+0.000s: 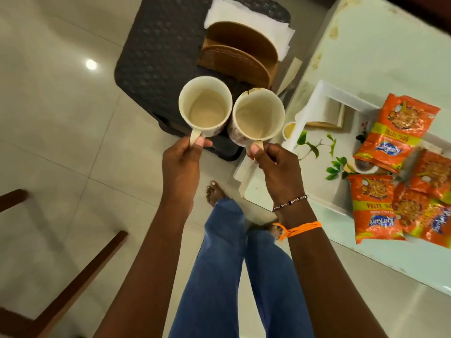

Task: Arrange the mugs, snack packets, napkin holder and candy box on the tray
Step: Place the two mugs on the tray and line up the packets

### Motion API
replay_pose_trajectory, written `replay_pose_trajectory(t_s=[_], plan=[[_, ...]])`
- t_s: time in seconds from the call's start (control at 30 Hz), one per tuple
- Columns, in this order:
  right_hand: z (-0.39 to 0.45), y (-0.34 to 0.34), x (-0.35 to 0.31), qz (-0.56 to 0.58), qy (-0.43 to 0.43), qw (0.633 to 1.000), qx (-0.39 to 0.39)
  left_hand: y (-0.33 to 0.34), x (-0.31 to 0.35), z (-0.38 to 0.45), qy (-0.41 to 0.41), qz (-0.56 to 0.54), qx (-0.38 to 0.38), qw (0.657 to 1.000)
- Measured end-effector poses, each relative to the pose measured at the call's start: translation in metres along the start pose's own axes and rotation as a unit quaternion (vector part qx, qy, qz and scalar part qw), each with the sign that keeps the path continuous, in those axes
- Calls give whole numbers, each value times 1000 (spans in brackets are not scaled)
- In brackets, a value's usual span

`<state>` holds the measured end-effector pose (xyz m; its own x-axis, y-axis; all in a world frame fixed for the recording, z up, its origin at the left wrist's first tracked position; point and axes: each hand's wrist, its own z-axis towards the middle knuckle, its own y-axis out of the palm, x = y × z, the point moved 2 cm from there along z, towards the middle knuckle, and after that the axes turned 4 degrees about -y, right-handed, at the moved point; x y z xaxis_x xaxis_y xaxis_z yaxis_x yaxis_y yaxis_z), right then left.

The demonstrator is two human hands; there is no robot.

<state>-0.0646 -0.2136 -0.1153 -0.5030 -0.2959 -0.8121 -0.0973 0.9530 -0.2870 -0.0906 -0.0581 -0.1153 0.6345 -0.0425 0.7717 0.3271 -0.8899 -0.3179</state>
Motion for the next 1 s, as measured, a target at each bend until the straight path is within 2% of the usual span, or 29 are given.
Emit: replay_pose_trajectory(t_s=[0.17, 0.27, 0.37, 0.5, 0.8, 0.93, 1.0], plan=[[-36, -54, 33, -4, 27, 999, 31, 34, -16, -60, -25, -12, -29, 999], [-51, -84, 54, -1, 49, 996, 69, 60, -24, -85, -39, -3, -75, 996], [-58, -117, 76, 29, 71, 991, 110, 94, -29, -106, -22, 46, -121, 991], [-59, -142, 101, 64, 93, 985, 133, 127, -35, -114, 5, 100, -145, 984], [-58, -148, 125, 63, 91, 989, 101, 150, -53, -112, -1, 117, -156, 981], [-63, -154, 129, -19, 66, 997, 44, 152, -55, -115, -10, 126, -143, 982], [-69, -166, 132, -38, 71, 995, 61, 152, -57, -118, -31, 114, -113, 987]])
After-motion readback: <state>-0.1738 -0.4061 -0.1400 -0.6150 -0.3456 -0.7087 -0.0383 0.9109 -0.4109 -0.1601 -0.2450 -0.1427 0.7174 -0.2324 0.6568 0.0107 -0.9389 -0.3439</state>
